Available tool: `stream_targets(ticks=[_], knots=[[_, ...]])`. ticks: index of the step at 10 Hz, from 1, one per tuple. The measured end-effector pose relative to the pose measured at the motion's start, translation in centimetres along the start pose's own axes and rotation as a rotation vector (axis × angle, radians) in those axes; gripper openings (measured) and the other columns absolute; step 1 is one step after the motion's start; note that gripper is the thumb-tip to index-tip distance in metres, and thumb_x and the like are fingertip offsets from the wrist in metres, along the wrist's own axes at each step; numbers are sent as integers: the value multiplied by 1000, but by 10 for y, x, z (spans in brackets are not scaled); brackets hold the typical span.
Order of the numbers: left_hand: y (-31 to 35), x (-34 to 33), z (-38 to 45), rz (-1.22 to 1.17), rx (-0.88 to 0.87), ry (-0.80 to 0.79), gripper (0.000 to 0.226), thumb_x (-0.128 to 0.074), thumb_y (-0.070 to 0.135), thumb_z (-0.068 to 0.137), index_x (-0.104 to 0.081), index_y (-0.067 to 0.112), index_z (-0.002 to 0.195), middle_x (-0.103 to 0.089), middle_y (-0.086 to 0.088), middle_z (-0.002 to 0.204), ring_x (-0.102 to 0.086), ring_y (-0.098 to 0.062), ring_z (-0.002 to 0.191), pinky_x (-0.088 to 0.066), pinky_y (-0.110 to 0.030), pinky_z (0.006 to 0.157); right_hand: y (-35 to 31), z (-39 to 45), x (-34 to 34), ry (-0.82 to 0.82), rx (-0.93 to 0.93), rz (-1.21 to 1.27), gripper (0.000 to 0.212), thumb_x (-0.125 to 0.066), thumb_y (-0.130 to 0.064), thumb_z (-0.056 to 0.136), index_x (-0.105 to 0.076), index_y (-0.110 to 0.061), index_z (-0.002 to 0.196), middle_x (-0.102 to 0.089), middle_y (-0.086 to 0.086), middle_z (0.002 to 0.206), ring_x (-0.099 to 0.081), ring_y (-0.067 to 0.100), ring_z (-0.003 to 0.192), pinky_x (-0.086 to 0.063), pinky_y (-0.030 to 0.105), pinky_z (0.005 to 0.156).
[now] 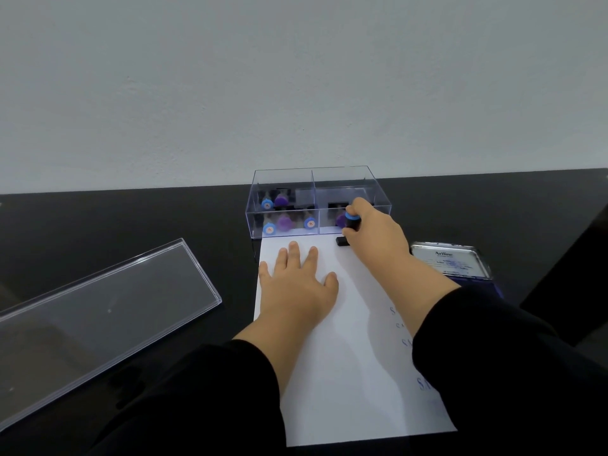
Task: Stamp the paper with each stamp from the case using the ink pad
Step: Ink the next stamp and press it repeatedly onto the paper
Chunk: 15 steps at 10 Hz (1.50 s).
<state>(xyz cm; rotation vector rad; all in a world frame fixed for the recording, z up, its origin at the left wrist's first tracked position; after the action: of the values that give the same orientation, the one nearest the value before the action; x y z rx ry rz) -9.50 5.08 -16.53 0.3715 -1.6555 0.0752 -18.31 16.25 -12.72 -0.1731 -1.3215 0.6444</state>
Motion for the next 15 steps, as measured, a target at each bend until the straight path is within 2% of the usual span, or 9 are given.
stream_targets(ticks=[2, 3, 4, 5, 7, 9, 11, 13, 15], knots=[[0, 1, 0, -6, 0, -1, 62, -18, 53, 97, 1, 30, 152, 11, -1, 159, 9, -19, 147, 7, -48, 115, -1, -1, 4, -20, -23, 56, 25, -56, -22, 93, -45, -19, 115, -62, 7, 104, -57, 24, 83, -51, 36, 74], [-1, 0, 0, -7, -8, -4, 62, -17, 53, 97, 1, 31, 152, 11, -1, 159, 10, -19, 147, 7, -48, 115, 5, -5, 18, 58, -81, 219, 26, -60, -21, 91, -48, -19, 114, -58, 2, 96, -56, 21, 83, -47, 32, 71], [-1, 1, 1, -6, -16, -7, 61, -17, 53, 97, 1, 31, 152, 11, -1, 159, 10, -20, 146, 7, -48, 115, 13, -13, 35, 132, -131, 364, 23, -61, -19, 90, -49, -18, 109, -53, -5, 79, -53, 15, 70, -41, 26, 60], [-1, 1, 1, -11, -17, 1, 61, -17, 52, 98, 1, 30, 152, 11, 0, 160, 9, -19, 147, 7, -48, 115, 20, -27, 47, 170, -170, 479, 22, -64, -19, 88, -47, -22, 101, -55, -3, 74, -52, 11, 63, -42, 24, 54], [-2, 2, -1, -10, -12, 0, 61, -17, 52, 98, 0, 30, 152, 10, 0, 160, 9, -18, 147, 7, -47, 115, 26, -56, 60, 209, -244, 663, 26, -67, -16, 86, -47, -25, 100, -62, -5, 82, -61, 9, 76, -54, 36, 65], [-1, 2, 0, -12, -5, 5, 60, -18, 52, 98, -1, 31, 152, 10, 1, 160, 8, -18, 147, 6, -47, 116, 30, -70, 67, 241, -280, 735, 29, -68, -14, 84, -49, -27, 103, -66, -4, 83, -64, 13, 77, -56, 41, 70], [-1, 2, -1, -3, -5, -2, 61, -18, 53, 98, 0, 31, 152, 9, 1, 160, 7, -18, 147, 6, -47, 116, 26, -75, 77, 229, -278, 742, 30, -67, -14, 85, -48, -26, 104, -67, -1, 86, -64, 9, 76, -55, 34, 66], [-2, 2, -2, -5, -2, 10, 60, -18, 52, 98, -2, 31, 152, 9, 2, 160, 7, -17, 147, 6, -46, 116, 29, -81, 84, 228, -298, 783, 29, -68, -13, 85, -49, -26, 103, -66, 0, 84, -66, 18, 85, -55, 41, 73], [-2, 2, -1, -8, 6, 16, 60, -19, 52, 98, -2, 32, 152, 9, 2, 160, 7, -17, 147, 6, -45, 116, 36, -85, 89, 244, -321, 752, 30, -68, -15, 84, -50, -27, 104, -66, -3, 84, -67, 18, 85, -57, 43, 74]])
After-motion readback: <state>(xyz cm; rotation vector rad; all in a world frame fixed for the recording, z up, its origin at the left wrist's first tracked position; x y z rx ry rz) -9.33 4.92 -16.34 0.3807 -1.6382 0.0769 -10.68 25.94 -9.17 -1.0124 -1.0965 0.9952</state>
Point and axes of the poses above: each hand's wrist, its own z-axis towards the middle knuckle, its own x-axis out of the back of the hand, y = z × x, the point moved 3 cm from there along z, towards the middle knuckle
